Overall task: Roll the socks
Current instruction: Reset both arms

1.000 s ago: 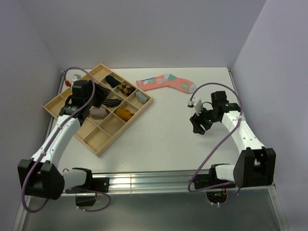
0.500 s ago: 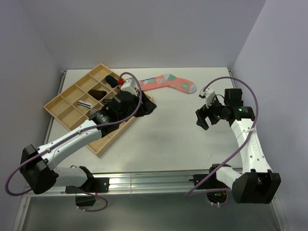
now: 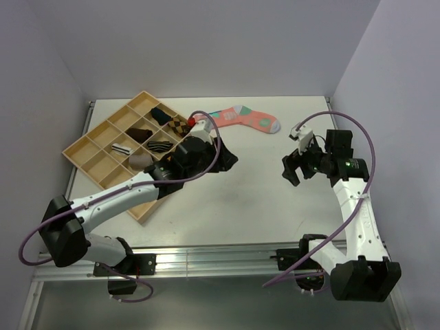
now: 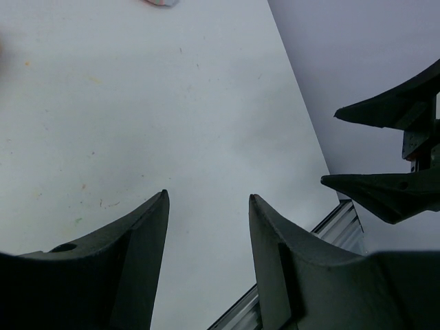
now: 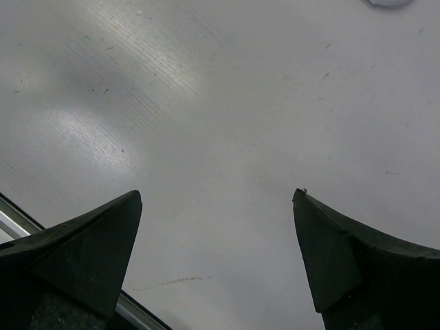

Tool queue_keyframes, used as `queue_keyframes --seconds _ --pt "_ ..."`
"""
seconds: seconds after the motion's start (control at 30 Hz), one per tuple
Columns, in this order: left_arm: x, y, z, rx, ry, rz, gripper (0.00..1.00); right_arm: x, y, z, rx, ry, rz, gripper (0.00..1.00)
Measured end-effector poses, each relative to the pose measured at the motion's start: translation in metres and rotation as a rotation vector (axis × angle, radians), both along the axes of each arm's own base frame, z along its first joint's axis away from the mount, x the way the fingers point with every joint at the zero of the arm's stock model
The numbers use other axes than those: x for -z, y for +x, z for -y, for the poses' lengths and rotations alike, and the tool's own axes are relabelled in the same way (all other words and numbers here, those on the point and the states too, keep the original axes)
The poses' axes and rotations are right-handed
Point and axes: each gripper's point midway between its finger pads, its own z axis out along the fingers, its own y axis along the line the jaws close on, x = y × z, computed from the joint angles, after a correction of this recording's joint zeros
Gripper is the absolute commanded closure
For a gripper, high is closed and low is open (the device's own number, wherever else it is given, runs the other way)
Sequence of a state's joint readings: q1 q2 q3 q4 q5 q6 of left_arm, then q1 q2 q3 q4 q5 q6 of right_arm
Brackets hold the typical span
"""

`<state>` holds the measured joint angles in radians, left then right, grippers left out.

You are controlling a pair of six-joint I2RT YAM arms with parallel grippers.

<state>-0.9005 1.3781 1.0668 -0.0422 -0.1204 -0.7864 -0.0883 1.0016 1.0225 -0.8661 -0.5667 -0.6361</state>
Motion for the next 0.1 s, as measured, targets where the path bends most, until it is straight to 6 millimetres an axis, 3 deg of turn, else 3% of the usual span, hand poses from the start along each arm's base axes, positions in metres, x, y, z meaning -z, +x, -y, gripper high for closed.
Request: queue_keyframes --seconds 0.1 --pt "-0.0021 0.001 0.0008 -0.001 -0.007 0.007 0.45 0.0012 -0.0004 -0.0002 -0.001 0.001 -0.003 0.0"
